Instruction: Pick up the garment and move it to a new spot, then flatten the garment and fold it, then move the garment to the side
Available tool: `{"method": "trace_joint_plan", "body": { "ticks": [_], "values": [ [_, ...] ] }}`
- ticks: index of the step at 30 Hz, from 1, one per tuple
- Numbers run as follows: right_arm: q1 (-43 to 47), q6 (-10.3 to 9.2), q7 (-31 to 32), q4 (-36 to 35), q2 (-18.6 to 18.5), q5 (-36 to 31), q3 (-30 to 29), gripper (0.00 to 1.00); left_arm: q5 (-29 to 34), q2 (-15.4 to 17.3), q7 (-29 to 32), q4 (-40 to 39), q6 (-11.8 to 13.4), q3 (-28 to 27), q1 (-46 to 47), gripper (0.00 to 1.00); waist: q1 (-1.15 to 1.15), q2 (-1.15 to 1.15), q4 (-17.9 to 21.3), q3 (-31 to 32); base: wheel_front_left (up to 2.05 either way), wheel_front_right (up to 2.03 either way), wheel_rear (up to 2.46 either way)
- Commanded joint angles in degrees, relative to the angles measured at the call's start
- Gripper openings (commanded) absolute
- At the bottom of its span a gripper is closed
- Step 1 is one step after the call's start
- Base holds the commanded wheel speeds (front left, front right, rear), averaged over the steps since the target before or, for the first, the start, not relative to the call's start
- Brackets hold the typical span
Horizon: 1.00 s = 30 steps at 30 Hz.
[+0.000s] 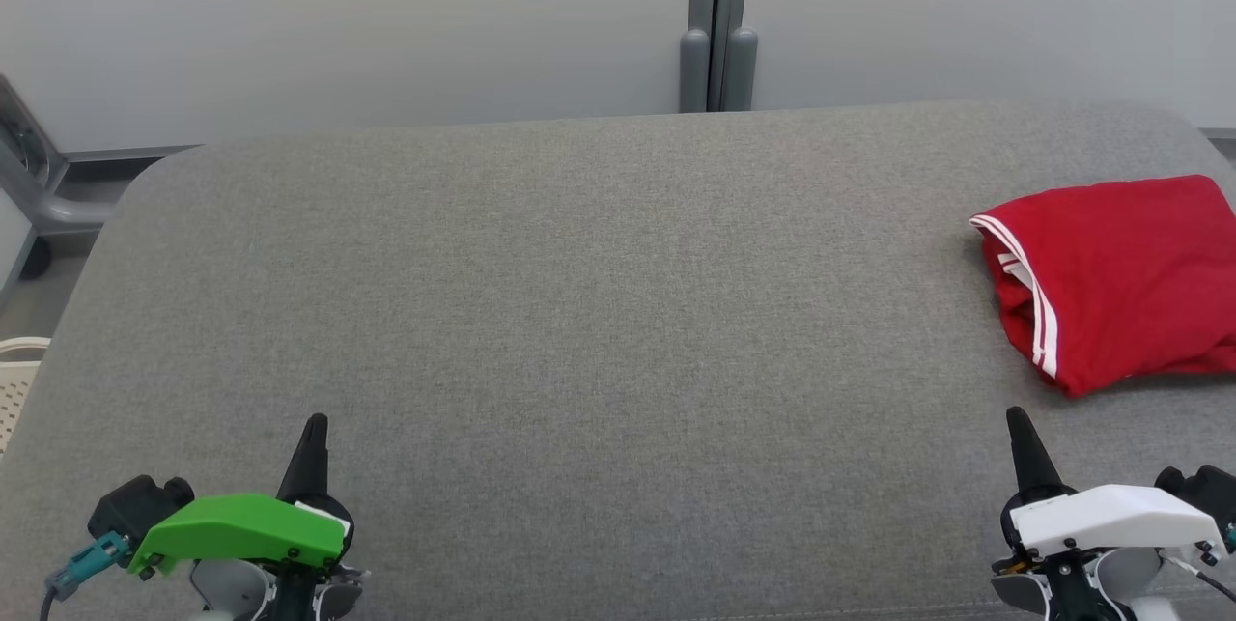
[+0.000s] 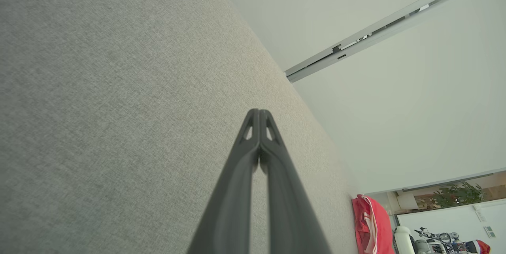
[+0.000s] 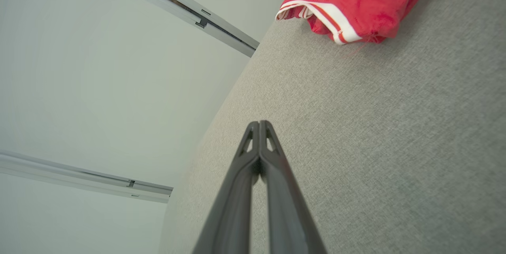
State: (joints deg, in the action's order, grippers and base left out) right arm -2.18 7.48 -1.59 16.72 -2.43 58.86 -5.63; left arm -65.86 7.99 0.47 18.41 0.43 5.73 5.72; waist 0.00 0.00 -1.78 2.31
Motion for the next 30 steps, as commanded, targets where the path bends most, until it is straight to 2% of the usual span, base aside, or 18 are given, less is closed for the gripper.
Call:
{"method": "trace_joint_plan", "body": {
  "ticks": [1, 30],
  "values": [
    [-1.4, 0.02, 0.3, -0.9, -0.4, 1.6, -0.4, 0.00, -1.5, -0.1, 0.3, -0.3, -0.6, -0.7, 2.0, 0.00, 0.00, 0.00, 0.0, -0.1, 0.00, 0.00, 0.00],
    [-2.4, 0.02, 2.9, -2.2, -0.5, 16.5, -2.3, 0.00, -13.1, -2.5, 4.0, 2.3, -4.2, -4.6, 6.0, 0.00, 0.00, 0.00, 0.7, -1.1, 0.00, 0.00, 0.00]
  ]
}}
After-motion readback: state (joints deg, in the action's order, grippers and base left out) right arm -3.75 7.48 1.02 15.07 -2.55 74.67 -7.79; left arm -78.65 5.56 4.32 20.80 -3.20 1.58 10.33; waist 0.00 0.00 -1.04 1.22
